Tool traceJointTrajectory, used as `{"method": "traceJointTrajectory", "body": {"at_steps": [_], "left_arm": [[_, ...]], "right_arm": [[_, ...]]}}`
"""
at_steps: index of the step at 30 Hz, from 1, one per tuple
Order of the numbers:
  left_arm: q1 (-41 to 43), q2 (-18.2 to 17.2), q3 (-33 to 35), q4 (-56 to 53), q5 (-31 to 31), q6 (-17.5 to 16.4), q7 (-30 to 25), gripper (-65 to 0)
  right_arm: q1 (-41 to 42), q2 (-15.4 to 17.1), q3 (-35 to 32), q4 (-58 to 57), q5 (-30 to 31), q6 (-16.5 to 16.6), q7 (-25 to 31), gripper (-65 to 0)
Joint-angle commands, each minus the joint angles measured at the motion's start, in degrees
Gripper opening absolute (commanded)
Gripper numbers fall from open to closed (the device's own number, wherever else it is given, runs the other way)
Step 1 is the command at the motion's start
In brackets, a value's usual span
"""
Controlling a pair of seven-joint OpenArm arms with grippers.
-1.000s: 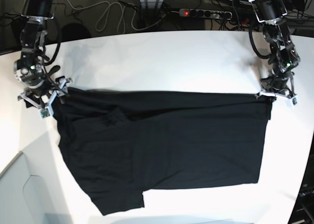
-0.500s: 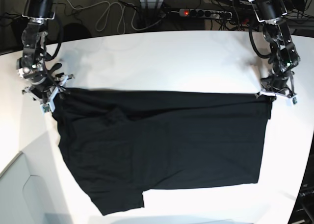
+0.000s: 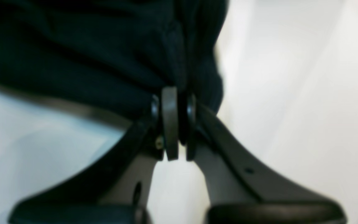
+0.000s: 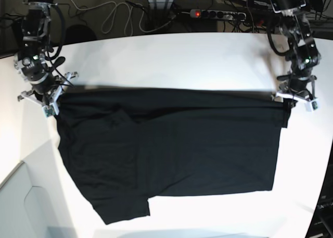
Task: Fold the T-shirt properly
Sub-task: 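Pull the shirt edge taut with both grippers, spreading it flat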
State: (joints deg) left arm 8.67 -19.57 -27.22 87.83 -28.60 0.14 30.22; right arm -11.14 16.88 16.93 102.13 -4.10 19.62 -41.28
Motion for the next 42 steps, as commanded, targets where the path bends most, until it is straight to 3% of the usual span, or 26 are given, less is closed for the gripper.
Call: {"method": "traceJointTrajectory", "body": {"at_steps": [1, 9, 15, 21, 28, 37, 39, 42], "left_arm": [[-0.5, -1.1, -0.4, 1.9, -0.2, 0.0, -1.4, -65.0], [-3.5, -4.2, -0.3, 3.0, -0.2, 0.3, -0.9, -65.0], [-7.0, -5.0, -0.5, 3.0, -0.2, 0.0, 7.5, -65.0], [-4.1, -3.4, -0.8, 2.8, -0.4, 0.0, 7.8, -65.0], [1.2, 0.6, -7.9, 2.6, -0.4, -0.1, 8.3, -65.0], [6.3, 0.7, -8.6, 2.6, -0.6, -0.1, 7.9, -65.0], [7.1, 0.7, -8.7, 2.6, -0.6, -0.1, 7.9, -65.0], [8.2, 0.7, -8.7, 2.9, -0.6, -0.1, 8.2, -65.0]], "right_arm": [[0.9, 0.8, 0.4, 2.4, 0.0, 0.5, -0.5, -64.8], [11.4, 2.1, 0.7, 6.5, 0.0, 0.5, -11.3, -64.8], [15.9, 3.6, 0.5, 6.7, 0.1, 0.5, -16.3, -64.8], [9.5, 3.2, 0.5, 6.7, 0.1, 0.5, -15.8, -64.8], [0.3, 1.7, 0.5, 6.8, 0.2, 0.5, -12.8, -64.8], [-7.5, 1.0, 0.3, 6.8, 0.2, 0.6, -11.1, -64.5], [-8.6, 1.0, 0.3, 6.8, 0.2, 2.8, -11.2, -64.2], [-9.6, 0.8, 0.9, 6.8, 0.0, 8.1, -11.1, -56.9]]}}
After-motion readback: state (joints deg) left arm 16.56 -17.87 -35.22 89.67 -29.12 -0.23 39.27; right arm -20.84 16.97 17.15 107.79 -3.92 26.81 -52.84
